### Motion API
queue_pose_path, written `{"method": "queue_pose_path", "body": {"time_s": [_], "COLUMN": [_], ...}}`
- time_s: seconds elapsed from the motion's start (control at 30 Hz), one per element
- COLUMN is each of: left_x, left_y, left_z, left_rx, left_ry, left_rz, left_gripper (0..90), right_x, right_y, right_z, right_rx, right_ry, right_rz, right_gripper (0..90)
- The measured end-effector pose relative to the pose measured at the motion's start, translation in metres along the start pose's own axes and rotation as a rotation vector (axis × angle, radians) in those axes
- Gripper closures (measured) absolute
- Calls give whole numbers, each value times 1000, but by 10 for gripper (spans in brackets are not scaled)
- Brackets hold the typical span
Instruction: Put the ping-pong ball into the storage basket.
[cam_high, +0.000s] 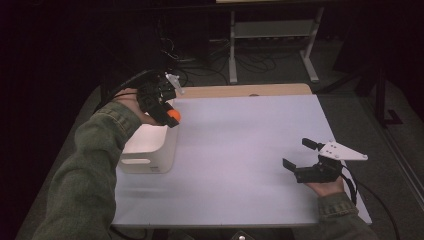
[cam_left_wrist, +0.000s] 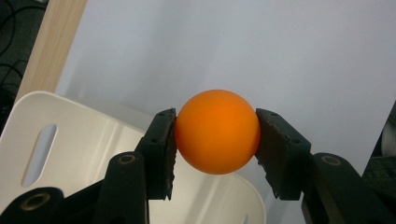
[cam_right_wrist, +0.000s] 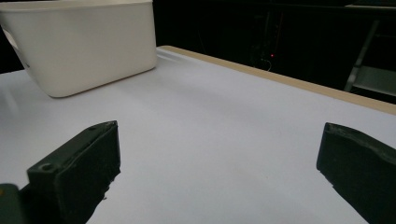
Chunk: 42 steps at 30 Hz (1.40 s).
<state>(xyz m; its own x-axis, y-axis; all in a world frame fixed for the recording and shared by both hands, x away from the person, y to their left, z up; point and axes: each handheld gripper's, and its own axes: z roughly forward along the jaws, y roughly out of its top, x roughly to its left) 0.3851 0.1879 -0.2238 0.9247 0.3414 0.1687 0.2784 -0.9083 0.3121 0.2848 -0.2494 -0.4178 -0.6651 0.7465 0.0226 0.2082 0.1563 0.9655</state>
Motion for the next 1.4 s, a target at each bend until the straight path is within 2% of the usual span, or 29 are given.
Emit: {"method": "queue_pose_path", "body": {"time_s": [0.23, 1.13, 1.4], "left_x": [1, 7, 7], "left_y": [-13, -65, -71], "left_z": [-1, -15, -16], "left_rx": [31, 64, 66], "left_ry": [-2, 31, 32], "left_rz": [-12, -90, -99], "left_gripper": [502, 502, 502], "right_x": [0, 1, 2], "right_y": [0, -1, -1], "right_z": [0, 2, 3], "right_rx": [2, 12, 15], "right_ry": [0, 1, 5], "right_rz": [0, -7, -12], "right_gripper": [0, 0, 0]}}
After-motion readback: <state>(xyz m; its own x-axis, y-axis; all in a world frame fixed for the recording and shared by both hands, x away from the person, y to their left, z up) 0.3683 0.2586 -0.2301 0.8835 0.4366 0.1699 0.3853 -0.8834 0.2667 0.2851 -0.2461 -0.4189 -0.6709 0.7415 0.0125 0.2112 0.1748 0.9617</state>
